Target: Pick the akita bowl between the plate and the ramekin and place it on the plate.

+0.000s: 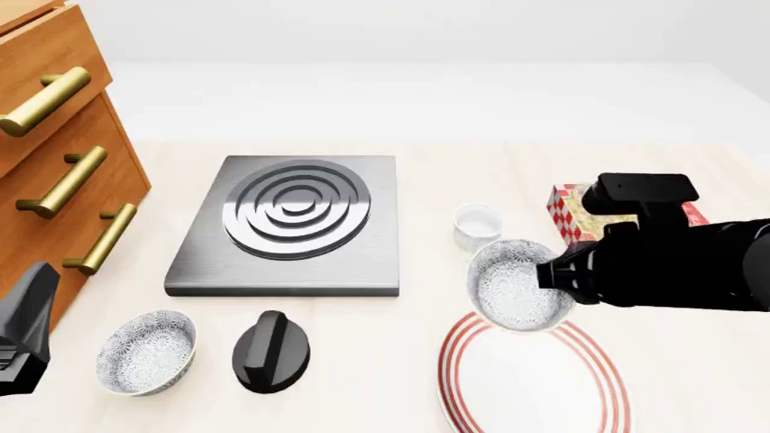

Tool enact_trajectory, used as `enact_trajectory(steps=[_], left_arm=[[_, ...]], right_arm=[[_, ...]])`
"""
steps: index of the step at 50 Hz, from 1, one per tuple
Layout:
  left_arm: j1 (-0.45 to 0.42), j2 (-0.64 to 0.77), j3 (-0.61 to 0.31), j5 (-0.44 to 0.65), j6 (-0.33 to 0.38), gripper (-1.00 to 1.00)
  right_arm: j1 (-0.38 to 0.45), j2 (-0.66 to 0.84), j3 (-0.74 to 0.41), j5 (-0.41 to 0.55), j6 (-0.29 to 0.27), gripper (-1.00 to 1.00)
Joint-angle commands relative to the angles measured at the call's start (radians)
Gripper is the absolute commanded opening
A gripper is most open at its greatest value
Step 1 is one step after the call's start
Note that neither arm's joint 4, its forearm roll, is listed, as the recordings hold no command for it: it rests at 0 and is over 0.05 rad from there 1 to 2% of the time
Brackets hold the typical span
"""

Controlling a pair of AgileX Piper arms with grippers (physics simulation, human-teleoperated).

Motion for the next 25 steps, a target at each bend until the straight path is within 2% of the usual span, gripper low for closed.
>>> enact_trajectory(steps=[1, 7, 10, 15, 17, 18, 20, 25], left_arm=[[0.0, 0.0, 0.0, 0.0, 0.0, 1.0], [0.0, 0.0, 0.0, 0.0, 0.0, 1.0], [0.0, 0.0, 0.0, 0.0, 0.0, 1.0], [0.0, 0.0, 0.0, 0.0, 0.0, 1.0], [0.0, 0.0, 0.0, 0.0, 0.0, 1.0], [0.0, 0.0, 0.0, 0.0, 0.0, 1.0], [0.0, 0.0, 0.0, 0.0, 0.0, 1.0], [0.0, 0.0, 0.0, 0.0, 0.0, 1.0]], right_arm=[[-0.041, -0.041, 0.08, 0.012, -0.051, -1.0], [-0.047, -0.074, 0.12, 0.027, -0.054, -1.0], [-0.019, -0.058, 0.132, 0.01, -0.013, -1.0], [-0.021, -0.067, 0.15, 0.003, -0.013, -1.0], [0.002, -0.039, 0.17, -0.023, 0.027, -1.0], [-0.013, -0.051, 0.173, -0.019, 0.005, -1.0], [-0.008, -0.047, 0.182, -0.022, 0.019, -1.0], [-0.011, -0.038, 0.206, -0.048, 0.014, -1.0]])
